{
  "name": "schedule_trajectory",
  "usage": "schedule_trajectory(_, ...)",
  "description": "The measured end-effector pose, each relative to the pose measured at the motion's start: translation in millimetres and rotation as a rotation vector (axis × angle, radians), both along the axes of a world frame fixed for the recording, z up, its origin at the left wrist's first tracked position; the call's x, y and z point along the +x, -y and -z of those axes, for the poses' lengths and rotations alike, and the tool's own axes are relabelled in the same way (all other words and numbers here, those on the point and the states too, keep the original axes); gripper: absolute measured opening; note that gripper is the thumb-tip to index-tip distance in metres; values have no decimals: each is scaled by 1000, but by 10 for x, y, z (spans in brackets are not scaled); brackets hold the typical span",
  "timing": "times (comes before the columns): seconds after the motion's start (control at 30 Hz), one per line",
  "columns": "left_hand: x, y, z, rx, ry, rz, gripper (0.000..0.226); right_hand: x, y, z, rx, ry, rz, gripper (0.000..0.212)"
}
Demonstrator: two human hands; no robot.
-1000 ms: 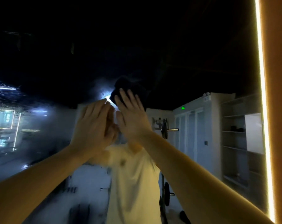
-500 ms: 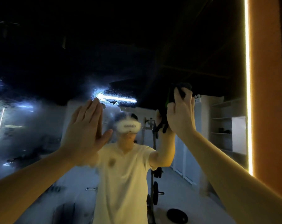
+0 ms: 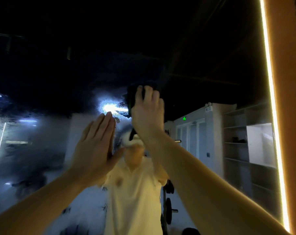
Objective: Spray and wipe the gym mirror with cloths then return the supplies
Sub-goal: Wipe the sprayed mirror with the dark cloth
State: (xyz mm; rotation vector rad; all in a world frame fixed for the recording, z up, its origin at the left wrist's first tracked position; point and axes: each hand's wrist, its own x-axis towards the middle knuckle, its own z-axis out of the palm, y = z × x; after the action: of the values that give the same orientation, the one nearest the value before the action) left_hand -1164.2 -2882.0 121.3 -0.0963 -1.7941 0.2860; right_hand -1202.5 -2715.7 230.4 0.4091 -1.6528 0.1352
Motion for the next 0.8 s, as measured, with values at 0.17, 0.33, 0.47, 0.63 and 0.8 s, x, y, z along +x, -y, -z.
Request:
schedule_trajectory(0.17, 5, 51, 34, -18, 80, -43, 91, 93, 278, 111, 300, -38, -100, 71)
schedule_trajectory(0.33, -26, 48, 72, -15, 31, -1, 91, -188, -763, 68, 13, 39, 59, 75)
schedule_trajectory(0.47, -55, 17, 81, -4, 16, -8, 90, -314, -1575, 313, -183, 169, 186, 73)
schedule_trajectory(0.63, -41, -11, 55, -4, 18, -26, 92, -283, -1401, 592, -193, 197, 186, 74)
schedule_trajectory(0.8, 133, -5, 146, 5, -18, 0, 85, -107, -625, 698, -31, 199, 105, 78)
